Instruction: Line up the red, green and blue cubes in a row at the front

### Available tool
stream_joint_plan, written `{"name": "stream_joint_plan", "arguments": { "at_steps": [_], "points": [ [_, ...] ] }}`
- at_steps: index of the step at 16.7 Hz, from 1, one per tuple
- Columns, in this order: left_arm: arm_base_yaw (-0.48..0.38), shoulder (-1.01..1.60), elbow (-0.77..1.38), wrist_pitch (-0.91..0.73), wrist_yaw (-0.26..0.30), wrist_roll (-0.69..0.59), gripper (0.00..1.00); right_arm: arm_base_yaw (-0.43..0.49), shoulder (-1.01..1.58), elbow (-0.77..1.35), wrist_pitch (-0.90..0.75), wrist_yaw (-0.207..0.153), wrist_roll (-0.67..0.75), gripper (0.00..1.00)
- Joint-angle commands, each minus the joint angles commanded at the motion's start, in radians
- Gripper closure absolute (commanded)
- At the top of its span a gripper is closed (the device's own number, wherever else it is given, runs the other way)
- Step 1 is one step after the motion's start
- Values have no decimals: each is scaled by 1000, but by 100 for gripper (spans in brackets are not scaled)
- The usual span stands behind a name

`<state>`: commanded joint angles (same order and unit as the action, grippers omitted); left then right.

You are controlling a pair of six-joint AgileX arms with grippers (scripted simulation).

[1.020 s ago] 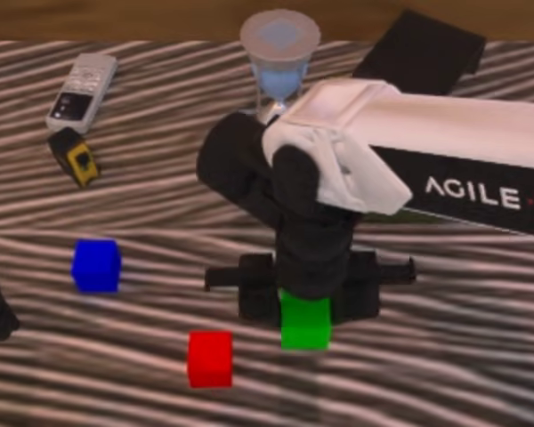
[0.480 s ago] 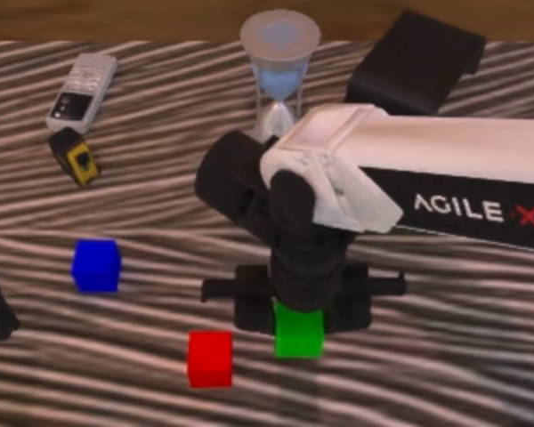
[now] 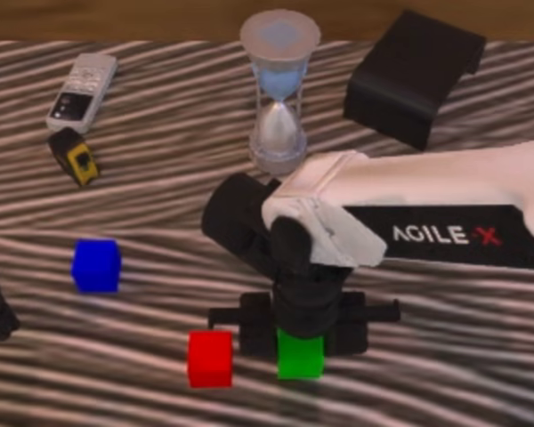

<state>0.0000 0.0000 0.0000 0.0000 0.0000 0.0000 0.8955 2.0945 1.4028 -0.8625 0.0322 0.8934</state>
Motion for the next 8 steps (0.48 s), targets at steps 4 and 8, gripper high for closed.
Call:
{"name": "stream_joint_plan", "arguments": {
  "at_steps": [4, 8],
  "points": [
    [0, 0, 0, 0, 0, 0, 0, 0, 0, 0, 0, 0, 0, 85],
    [0, 0, 0, 0, 0, 0, 0, 0, 0, 0, 0, 0, 0, 55]
  ]
}}
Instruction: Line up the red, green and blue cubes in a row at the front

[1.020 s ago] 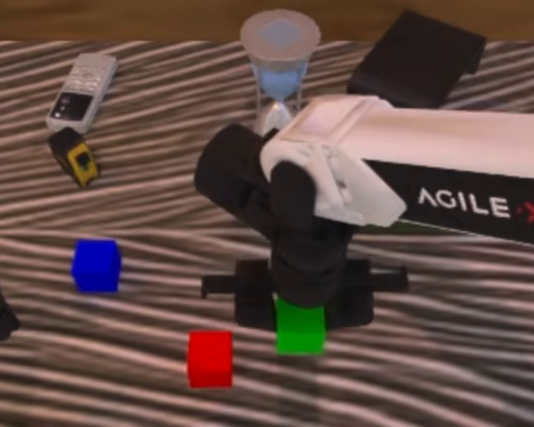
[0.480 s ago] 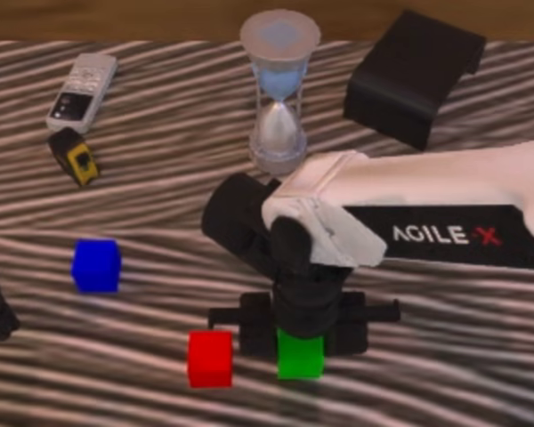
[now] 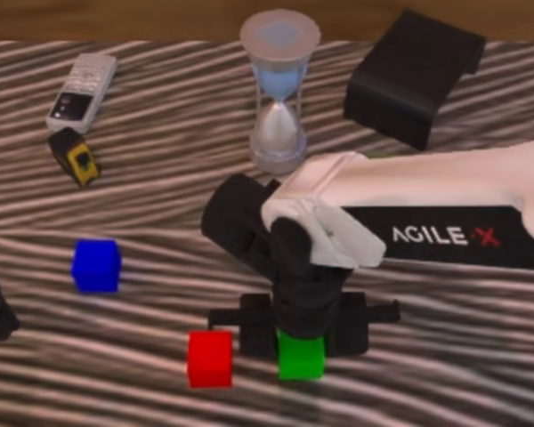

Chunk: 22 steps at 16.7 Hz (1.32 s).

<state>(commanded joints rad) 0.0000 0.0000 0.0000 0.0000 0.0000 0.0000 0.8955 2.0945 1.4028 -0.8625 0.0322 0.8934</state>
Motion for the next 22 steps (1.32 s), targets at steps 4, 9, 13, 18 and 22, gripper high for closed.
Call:
{"name": "stream_joint_plan", "arguments": {
  "at_steps": [4, 9, 13, 18, 22],
  "points": [
    [0, 0, 0, 0, 0, 0, 0, 0, 0, 0, 0, 0, 0, 25],
    [0, 0, 0, 0, 0, 0, 0, 0, 0, 0, 0, 0, 0, 0],
    [0, 0, 0, 0, 0, 0, 0, 0, 0, 0, 0, 0, 0, 0],
    [0, 0, 0, 0, 0, 0, 0, 2, -6, 16, -17, -1, 1, 0],
    [0, 0, 0, 0, 0, 0, 0, 11, -54, 102, -159, -2, 2, 0]
  ]
}}
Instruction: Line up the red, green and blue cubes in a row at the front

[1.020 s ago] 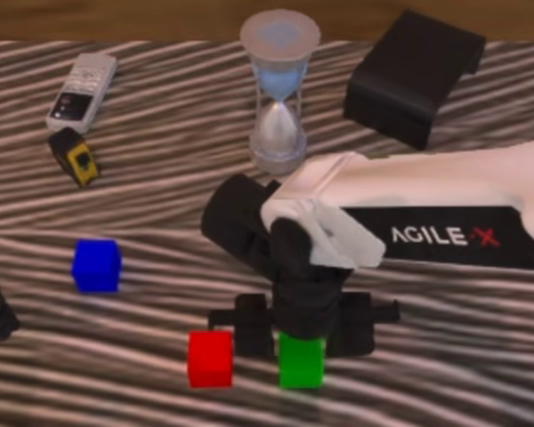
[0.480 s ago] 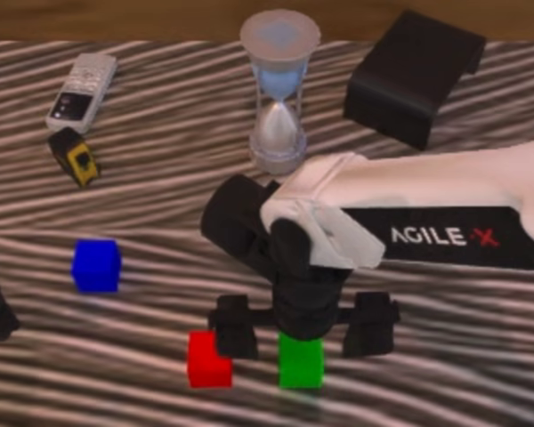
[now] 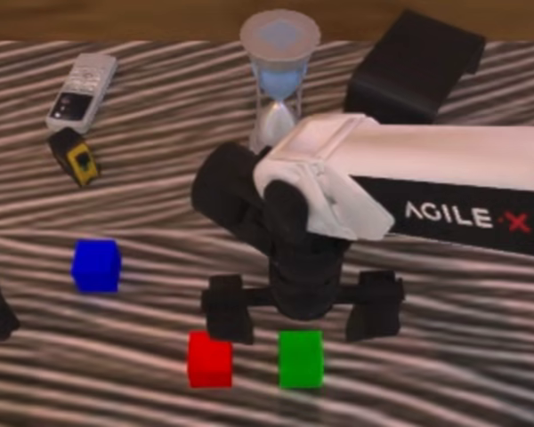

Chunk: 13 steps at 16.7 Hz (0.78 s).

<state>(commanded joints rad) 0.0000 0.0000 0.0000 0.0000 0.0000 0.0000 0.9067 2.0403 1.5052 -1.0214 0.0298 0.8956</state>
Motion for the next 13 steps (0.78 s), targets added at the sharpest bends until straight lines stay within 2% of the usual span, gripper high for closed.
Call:
{"name": "stream_joint_plan", "arguments": {
  "at_steps": [4, 9, 13],
  "points": [
    [0, 0, 0, 0, 0, 0, 0, 1, -37, 54, -88, 2, 1, 0],
    [-1, 8, 7, -6, 0, -1, 0, -8, -43, 45, -80, 2, -4, 0],
    [-18, 127, 115, -84, 0, -18, 0, -70, -178, -55, -4, 8, -64, 0]
  ]
}}
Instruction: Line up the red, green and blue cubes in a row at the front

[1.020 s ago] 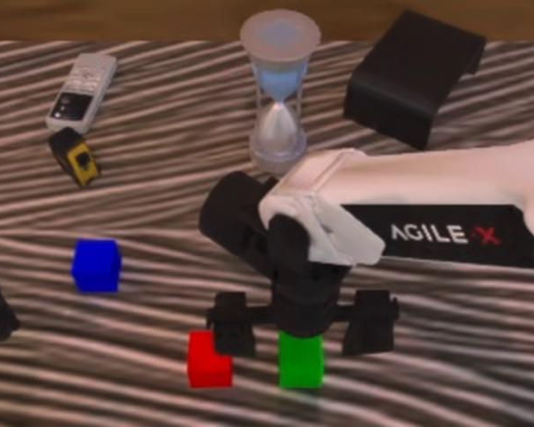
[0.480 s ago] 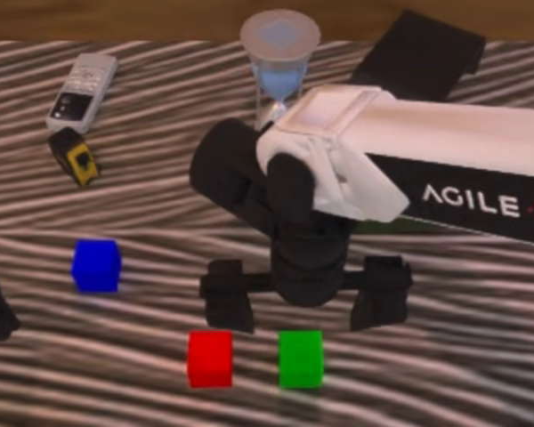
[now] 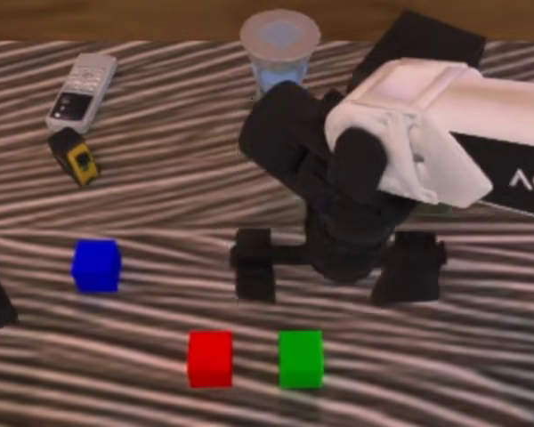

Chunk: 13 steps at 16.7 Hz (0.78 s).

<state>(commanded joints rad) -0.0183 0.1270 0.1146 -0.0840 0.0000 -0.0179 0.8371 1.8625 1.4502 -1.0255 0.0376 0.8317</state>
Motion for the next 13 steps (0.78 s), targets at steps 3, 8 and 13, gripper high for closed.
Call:
{"name": "stream_joint_plan", "arguments": {
  "at_steps": [3, 8, 13],
  "points": [
    [-25, 187, 147, -106, 2, -23, 0, -82, -183, -144, 99, 5, -86, 0],
    [-76, 643, 449, -336, 3, -71, 0, -268, -593, -477, 319, 9, -278, 0],
    [-128, 1120, 759, -584, 2, -122, 0, -480, -1061, -852, 573, 3, -490, 0]
  ]
}}
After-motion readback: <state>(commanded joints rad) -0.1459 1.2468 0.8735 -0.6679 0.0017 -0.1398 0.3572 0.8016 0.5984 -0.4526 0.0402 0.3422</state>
